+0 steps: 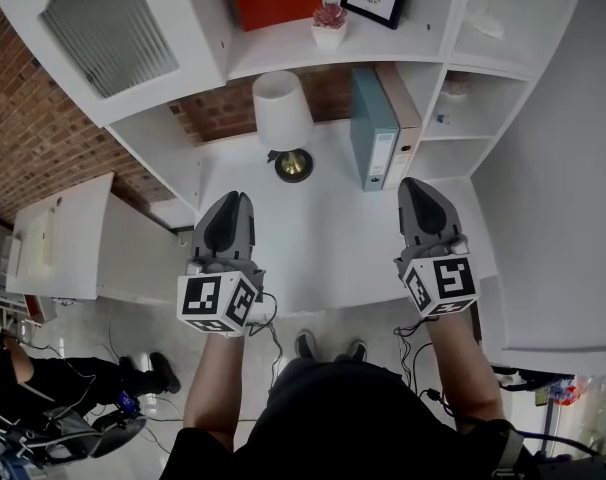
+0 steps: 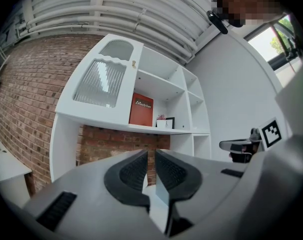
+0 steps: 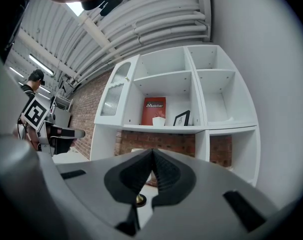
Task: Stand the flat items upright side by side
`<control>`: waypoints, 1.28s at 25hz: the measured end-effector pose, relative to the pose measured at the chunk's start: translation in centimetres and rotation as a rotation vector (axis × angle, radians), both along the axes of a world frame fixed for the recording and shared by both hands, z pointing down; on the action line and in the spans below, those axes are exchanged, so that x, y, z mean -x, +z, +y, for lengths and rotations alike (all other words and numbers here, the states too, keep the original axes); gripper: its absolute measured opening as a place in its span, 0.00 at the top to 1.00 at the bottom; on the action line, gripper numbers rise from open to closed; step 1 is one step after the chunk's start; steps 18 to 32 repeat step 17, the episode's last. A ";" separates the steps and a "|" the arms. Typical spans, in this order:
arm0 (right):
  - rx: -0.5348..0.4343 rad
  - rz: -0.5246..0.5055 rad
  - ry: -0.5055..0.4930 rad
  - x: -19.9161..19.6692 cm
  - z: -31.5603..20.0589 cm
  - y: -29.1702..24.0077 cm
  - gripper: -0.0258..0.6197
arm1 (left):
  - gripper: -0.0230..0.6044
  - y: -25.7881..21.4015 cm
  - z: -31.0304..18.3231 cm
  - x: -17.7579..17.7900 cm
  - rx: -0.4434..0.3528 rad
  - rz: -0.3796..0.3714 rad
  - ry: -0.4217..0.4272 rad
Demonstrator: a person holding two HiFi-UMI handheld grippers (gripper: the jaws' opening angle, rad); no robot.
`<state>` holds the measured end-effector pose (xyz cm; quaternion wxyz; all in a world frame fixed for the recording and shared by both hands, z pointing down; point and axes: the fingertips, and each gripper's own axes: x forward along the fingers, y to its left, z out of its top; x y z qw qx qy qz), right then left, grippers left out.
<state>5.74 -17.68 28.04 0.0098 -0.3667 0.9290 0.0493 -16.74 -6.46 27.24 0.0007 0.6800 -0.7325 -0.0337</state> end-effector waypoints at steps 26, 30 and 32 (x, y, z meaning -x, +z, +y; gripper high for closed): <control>-0.002 0.009 0.040 1.4 -0.5 0.0 0.96 | 0.89 0.6 -1.2 1.9 0.007 0.011 0.037; -0.002 0.009 0.040 1.4 -0.5 0.0 0.96 | 0.89 0.6 -1.2 1.9 0.007 0.011 0.037; -0.002 0.009 0.040 1.4 -0.5 0.0 0.96 | 0.89 0.6 -1.2 1.9 0.007 0.011 0.037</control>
